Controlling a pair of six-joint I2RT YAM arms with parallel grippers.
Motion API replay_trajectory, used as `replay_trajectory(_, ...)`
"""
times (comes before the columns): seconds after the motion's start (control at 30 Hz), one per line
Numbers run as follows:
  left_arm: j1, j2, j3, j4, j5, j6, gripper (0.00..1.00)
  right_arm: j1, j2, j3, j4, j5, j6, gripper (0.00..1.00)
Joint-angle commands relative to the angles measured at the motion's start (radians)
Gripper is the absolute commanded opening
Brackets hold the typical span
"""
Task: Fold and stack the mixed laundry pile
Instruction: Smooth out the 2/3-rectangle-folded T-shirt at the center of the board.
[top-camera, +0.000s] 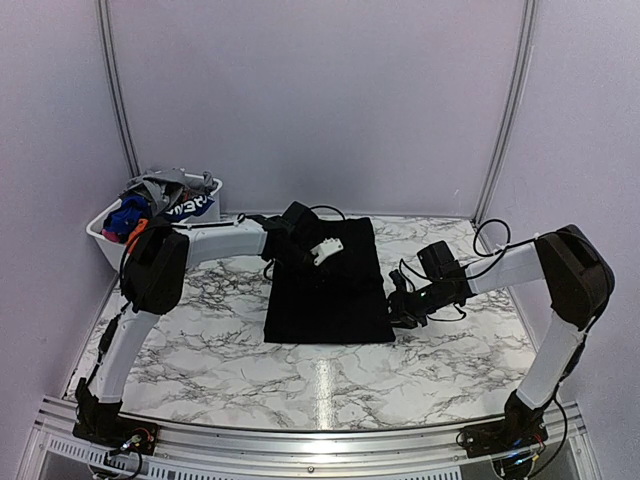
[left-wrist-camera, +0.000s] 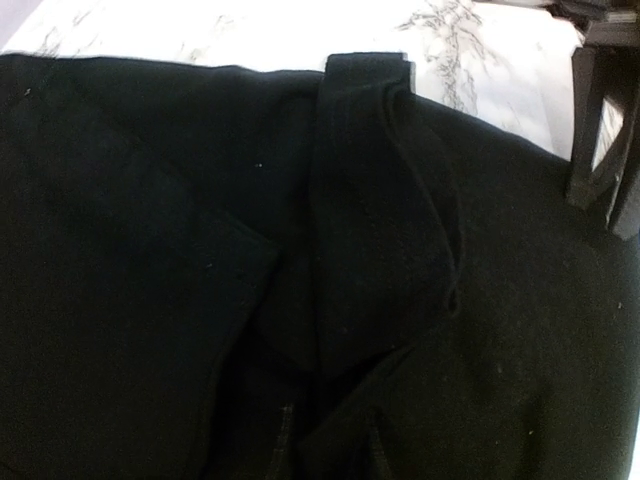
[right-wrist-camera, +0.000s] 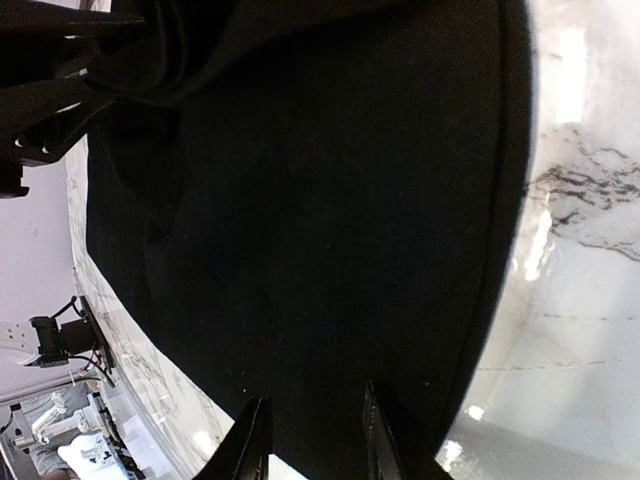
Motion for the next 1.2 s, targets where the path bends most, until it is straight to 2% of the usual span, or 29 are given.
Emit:
replay_trajectory(0.0, 0.026, -0.019, 0.025, 0.024, -0.021, -0.047, 0.16, 0.013, 0.031, -0.017, -0.025, 0.037, 0.0, 0.32)
replay_trajectory(0.1, 0.037, -0.018, 0.024, 0.046, -0.047, -0.078, 0.08, 0.013, 0.031, -0.024, -0.023, 0.037, 0.0, 0.32)
replay_trajectory(0.2, 0.044, -0.013, 0.023, 0.077, -0.104, -0.117, 0.1, 0.013, 0.031, -0.028, -0.024, 0.038, 0.0, 0.31)
replay_trajectory(0.3, 0.044, -0.005, 0.025, 0.109, -0.165, -0.154, 0.28, 0.013, 0.026, -0.033, -0.024, 0.039, 0.0, 0.31)
replay_trajectory(0.57, 0.06, -0.052, 0.014, 0.147, -0.345, -0.298, 0.64, 0.014, -0.002, -0.029, -0.035, 0.037, -0.007, 0.31)
replay_trajectory(0.67, 0.097, -0.135, -0.05, 0.157, -0.319, -0.411, 0.77, 0.016, -0.03, 0.008, -0.069, 0.046, -0.029, 0.31)
replay_trajectory(0.73, 0.12, -0.21, -0.131, 0.175, -0.284, -0.47, 0.89, 0.016, -0.056, 0.055, -0.102, 0.055, -0.055, 0.31)
replay_trajectory(0.77, 0.129, -0.247, -0.177, 0.183, -0.281, -0.49, 0.91, 0.015, -0.069, 0.077, -0.123, 0.067, -0.072, 0.31)
replay_trajectory(0.87, 0.151, -0.337, -0.296, 0.193, -0.259, -0.532, 0.93, 0.014, -0.09, 0.153, -0.169, 0.103, -0.131, 0.32)
replay_trajectory(0.93, 0.162, -0.371, -0.353, 0.193, -0.229, -0.54, 0.91, 0.009, -0.079, 0.206, -0.191, 0.138, -0.159, 0.32)
replay_trajectory(1.1, 0.167, -0.356, -0.39, 0.169, -0.167, -0.556, 0.75, -0.019, 0.023, 0.328, -0.195, 0.181, -0.189, 0.32)
replay_trajectory(1.17, 0.167, -0.345, -0.397, 0.164, -0.164, -0.573, 0.71, -0.028, 0.07, 0.383, -0.19, 0.203, -0.198, 0.32)
